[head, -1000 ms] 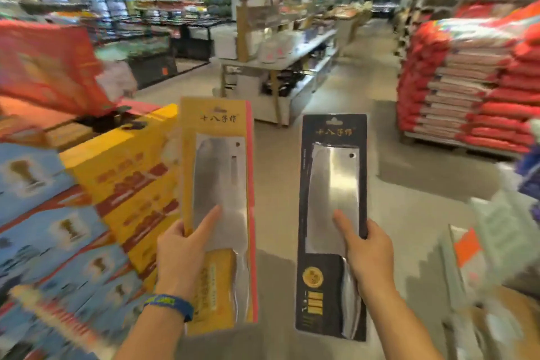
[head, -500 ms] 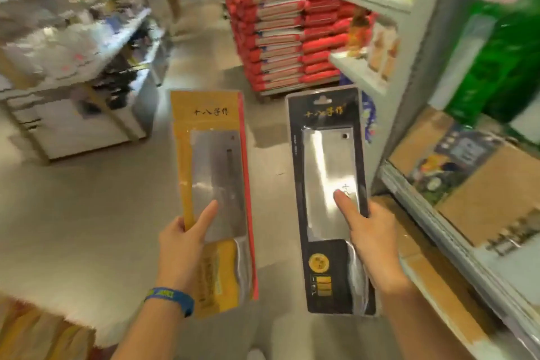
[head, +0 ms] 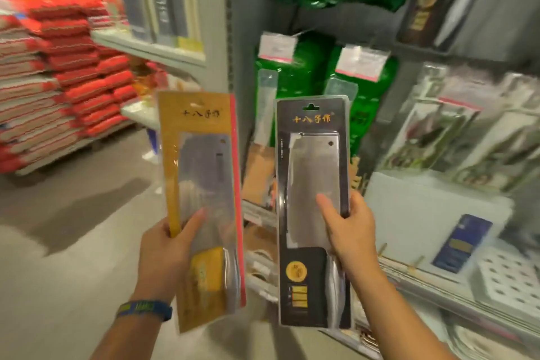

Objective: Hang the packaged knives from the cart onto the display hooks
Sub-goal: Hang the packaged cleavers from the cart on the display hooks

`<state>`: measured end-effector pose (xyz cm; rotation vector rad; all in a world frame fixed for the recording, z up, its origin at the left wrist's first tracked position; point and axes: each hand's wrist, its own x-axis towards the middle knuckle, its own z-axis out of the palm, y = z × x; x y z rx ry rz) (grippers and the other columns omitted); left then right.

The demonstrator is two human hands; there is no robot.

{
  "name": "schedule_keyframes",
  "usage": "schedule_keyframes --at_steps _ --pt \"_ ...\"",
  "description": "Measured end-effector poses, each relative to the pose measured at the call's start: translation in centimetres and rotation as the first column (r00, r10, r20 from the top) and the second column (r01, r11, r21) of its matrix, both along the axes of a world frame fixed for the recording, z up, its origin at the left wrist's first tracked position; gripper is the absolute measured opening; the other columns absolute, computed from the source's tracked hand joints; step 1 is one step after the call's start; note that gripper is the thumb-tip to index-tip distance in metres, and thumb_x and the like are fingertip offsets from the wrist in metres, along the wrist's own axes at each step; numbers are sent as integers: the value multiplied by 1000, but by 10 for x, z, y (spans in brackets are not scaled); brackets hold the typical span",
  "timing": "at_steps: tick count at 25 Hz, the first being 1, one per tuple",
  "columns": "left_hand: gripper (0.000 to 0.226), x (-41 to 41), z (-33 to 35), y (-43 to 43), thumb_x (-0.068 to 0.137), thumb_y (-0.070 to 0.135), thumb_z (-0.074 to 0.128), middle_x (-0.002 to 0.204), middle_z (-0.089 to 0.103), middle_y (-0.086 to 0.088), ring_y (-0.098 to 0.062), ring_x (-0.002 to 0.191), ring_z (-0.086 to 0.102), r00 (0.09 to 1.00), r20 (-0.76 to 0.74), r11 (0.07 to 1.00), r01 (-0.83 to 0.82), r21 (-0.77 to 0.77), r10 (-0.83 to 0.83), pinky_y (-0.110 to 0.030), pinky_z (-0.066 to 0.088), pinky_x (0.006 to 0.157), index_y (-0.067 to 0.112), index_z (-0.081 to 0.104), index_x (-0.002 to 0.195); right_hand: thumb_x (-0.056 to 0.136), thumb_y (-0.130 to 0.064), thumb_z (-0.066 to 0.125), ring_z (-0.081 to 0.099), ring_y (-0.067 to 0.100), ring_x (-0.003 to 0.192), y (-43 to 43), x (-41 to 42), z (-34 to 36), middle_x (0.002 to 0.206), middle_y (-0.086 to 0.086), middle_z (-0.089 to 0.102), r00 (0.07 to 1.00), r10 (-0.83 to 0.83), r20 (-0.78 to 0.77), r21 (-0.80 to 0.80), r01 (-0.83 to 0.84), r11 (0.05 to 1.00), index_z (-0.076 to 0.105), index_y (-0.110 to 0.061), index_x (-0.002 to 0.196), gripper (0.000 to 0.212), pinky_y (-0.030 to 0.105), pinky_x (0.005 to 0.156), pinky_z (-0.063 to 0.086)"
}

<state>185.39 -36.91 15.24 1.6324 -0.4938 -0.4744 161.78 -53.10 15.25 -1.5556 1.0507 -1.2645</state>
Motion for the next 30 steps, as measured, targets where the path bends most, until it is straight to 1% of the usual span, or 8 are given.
schedule_keyframes --at_steps 6,10,12,14,19,21,25,30 --pt "51 2 64 -129 52 68 84 84 77 2 -22 85 74 982 -27 968 177 -177 -185 -47 61 77 23 78 74 69 -69 80 69 -4 70 -68 -10 67 80 -21 74 950 -306 65 -134 313 940 70 -28 84 45 9 54 48" --pt "79 -23 136 -199 44 84 75 77 75 -10 -30 73 72 959 130 928 277 -250 -251 -49 60 67 10 74 73 68 -81 72 65 5 64 -115 -30 123 71 -14 70 900 -433 60 -248 433 866 66 -28 74 53 22 53 49" --pt "70 -39 172 -232 51 82 75 66 71 -2 -26 63 69 933 199 888 350 -297 -301 -38 56 54 13 69 62 71 -77 73 61 1 56 -140 -47 153 61 -20 65 878 -466 112 -283 477 832 63 -39 67 39 17 49 43" --pt "55 -56 202 -258 57 78 75 71 75 8 -14 68 73 899 256 841 427 -332 -356 -29 56 55 25 75 67 71 -76 73 61 -5 57 -162 -65 182 60 -26 64 854 -499 146 -307 519 798 62 -36 64 42 12 45 39" --pt "53 -88 250 -313 53 77 78 82 78 4 -17 77 75 837 283 740 547 -391 -469 -43 61 74 34 78 83 69 -80 70 62 -6 65 -201 -112 237 72 -27 67 780 -600 178 -360 619 698 63 -23 68 58 30 51 41" --pt "71 -95 275 -332 47 82 76 81 77 -2 -25 77 75 832 314 724 553 -413 -457 -46 62 72 21 79 83 70 -81 69 59 -7 62 -208 -126 271 67 -30 64 733 -650 199 -406 665 626 59 -26 62 56 31 49 37" --pt "103 -100 319 -355 44 89 70 85 74 -16 -36 80 71 822 422 718 553 -423 -384 -56 59 75 -2 73 93 71 -80 70 50 6 48 -214 -142 328 49 -10 53 702 -678 215 -495 677 544 50 -23 56 62 33 48 32" --pt "92 -108 346 -369 48 91 64 69 71 -12 -32 68 70 797 496 720 563 -405 -344 -51 57 66 1 66 69 68 -87 64 50 24 57 -205 -153 375 63 11 55 649 -735 196 -565 688 456 50 -6 68 82 40 53 39"
